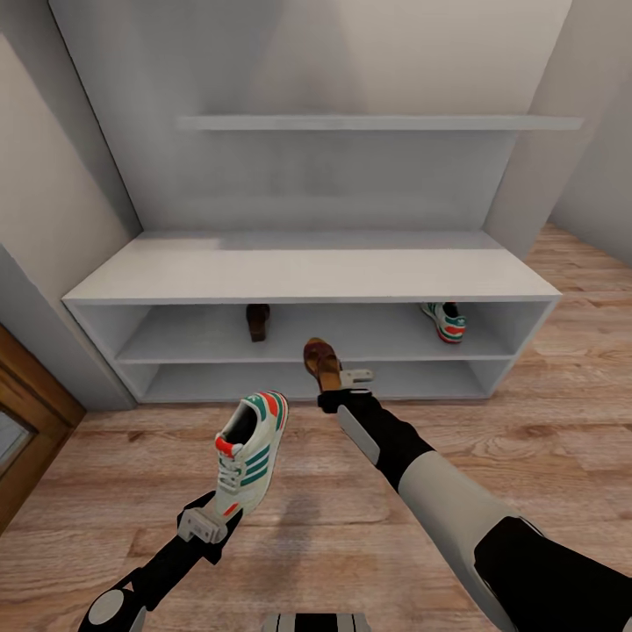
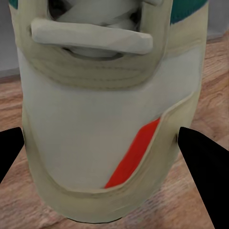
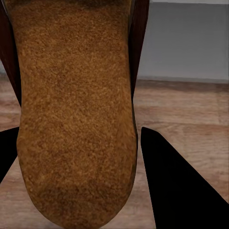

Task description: Pick up the two gym shoes and the two sandals from the corridor floor and place them onto the hallstand (shoe rack) in the corridor, making sure they are on the rack and not on the floor. Arrange them so the two gym shoes are next to each other and the two sandals are next to each other.

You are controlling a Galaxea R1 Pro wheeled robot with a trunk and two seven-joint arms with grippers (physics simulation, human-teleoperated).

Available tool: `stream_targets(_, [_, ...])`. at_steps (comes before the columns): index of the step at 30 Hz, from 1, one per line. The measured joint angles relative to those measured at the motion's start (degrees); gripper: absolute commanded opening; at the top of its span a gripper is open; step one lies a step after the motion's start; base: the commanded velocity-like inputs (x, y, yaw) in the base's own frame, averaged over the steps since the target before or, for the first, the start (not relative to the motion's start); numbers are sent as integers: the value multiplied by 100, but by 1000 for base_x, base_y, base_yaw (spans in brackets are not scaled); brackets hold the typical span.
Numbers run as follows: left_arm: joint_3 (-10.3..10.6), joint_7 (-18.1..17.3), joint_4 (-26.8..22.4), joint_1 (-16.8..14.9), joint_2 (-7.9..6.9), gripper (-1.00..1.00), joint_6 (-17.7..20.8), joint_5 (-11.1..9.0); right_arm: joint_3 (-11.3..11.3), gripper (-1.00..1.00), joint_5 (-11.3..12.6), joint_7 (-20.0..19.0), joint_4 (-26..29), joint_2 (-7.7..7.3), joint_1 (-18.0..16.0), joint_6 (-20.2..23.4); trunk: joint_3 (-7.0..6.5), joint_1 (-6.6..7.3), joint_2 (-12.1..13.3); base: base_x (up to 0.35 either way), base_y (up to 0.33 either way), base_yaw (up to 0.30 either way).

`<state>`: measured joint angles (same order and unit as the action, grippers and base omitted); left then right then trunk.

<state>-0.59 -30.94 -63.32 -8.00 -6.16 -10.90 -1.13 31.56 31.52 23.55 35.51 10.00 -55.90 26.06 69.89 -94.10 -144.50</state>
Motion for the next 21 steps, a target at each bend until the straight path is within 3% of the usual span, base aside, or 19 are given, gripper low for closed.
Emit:
stream_targets(6, [-6, -6, 9, -5, 0, -100, 0, 0, 55, -100, -2, -25, 0, 0, 0, 2, 0, 0, 0, 0, 27, 0])
stream_targets(21, [-2, -6, 8, -9, 0, -100, 0, 0, 76, -100, -4, -32, 0, 0, 0, 3, 0, 0, 0, 0, 155, 0])
